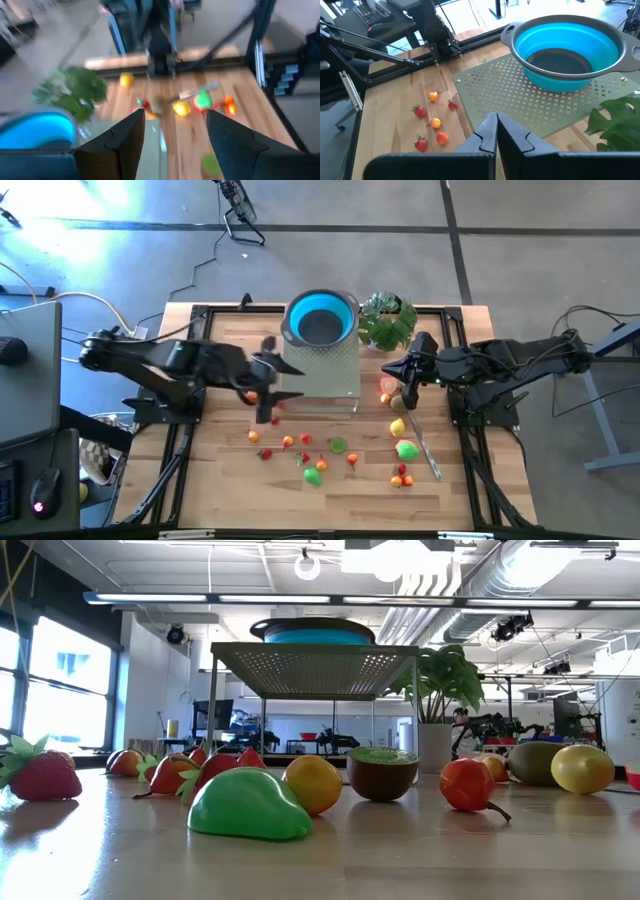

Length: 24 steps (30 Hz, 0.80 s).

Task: Pick & Place Fruit
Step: Put the brown kiwi in the blue bowl on the shelf

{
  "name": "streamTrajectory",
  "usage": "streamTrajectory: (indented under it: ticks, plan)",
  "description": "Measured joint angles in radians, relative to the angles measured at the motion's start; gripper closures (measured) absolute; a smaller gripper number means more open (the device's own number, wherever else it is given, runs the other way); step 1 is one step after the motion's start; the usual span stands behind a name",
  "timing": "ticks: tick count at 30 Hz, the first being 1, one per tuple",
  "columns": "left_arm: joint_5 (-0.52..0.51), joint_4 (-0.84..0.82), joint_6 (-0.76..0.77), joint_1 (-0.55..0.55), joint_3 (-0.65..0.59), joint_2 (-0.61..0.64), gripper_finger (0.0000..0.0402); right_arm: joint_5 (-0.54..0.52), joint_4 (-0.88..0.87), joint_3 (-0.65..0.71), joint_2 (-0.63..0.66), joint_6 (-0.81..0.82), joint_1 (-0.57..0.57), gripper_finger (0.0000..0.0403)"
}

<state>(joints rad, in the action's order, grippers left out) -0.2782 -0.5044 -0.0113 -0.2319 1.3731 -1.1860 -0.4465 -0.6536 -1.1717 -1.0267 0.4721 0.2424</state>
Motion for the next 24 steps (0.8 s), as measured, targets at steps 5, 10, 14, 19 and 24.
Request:
streamTrajectory:
  ticks: [5,10,14,19,24]
  plan:
    - [-0.005,0.038,-0.003,0.0,-0.137,0.159,0.0197,0.0,0.011,0.0,0.0,0.002,0.0,0.0399]
    - [-0.009,0.111,-0.003,0.0,-0.27,0.315,0.0197,-0.001,0.023,0.0,0.0,0.007,0.0,0.0399]
    - [-0.013,0.141,0.01,0.0,-0.362,0.434,0.0197,-0.013,0.041,0.0,0.0,0.014,0.0,0.0399]
    - [-0.014,0.148,0.021,0.0,-0.449,0.572,0.0197,-0.052,0.042,0.0,0.0,0.027,0.0,0.0398]
    - [-0.015,0.136,0.045,0.001,-0.51,0.696,0.0197,-0.053,0.041,0.0,0.0,0.054,0.0,0.04]
